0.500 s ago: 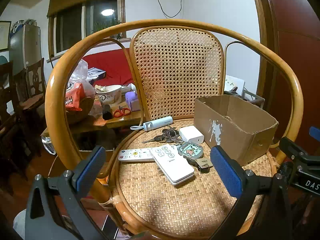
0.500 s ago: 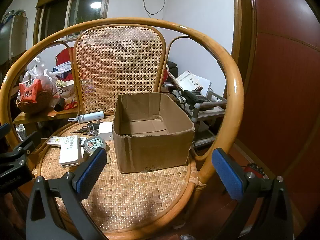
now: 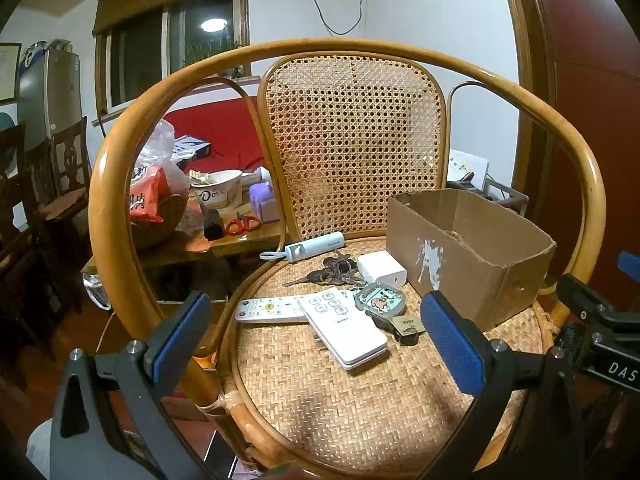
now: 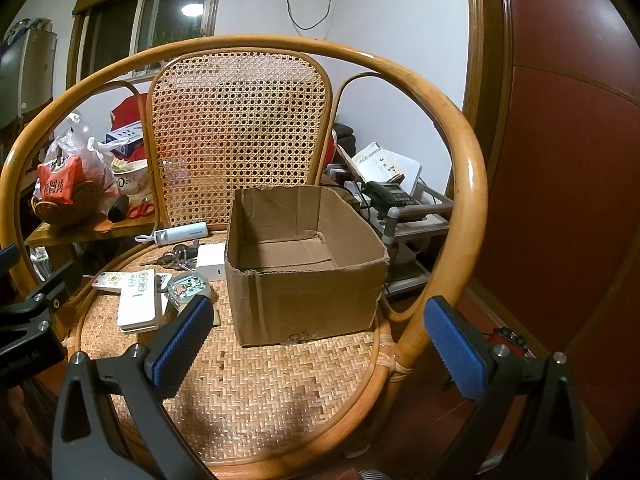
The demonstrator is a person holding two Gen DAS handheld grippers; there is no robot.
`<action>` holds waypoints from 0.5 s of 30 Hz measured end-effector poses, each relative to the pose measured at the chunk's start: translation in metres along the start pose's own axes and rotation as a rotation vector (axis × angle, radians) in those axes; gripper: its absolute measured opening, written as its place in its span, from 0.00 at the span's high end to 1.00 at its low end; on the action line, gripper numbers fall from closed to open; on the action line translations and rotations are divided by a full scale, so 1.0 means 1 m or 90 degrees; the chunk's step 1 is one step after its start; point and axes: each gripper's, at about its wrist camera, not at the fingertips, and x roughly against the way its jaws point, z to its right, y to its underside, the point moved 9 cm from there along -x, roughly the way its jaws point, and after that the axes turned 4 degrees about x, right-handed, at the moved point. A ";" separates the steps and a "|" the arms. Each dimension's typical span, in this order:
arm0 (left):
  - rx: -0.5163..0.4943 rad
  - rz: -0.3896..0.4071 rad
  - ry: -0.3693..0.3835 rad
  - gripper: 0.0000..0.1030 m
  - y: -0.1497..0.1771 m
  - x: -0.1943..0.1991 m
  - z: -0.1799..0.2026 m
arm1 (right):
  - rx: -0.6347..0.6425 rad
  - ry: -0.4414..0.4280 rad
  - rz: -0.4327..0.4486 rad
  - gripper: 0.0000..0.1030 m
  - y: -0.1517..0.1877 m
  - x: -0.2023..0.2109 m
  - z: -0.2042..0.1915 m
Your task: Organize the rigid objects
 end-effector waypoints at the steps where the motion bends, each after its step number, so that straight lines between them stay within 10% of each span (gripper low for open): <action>1: 0.000 -0.001 0.000 0.00 0.000 0.000 0.000 | 0.000 0.000 0.000 0.00 0.000 0.000 -0.001; 15: -0.001 -0.005 -0.001 0.00 0.002 -0.001 -0.001 | -0.004 -0.008 -0.005 0.00 0.002 -0.001 -0.004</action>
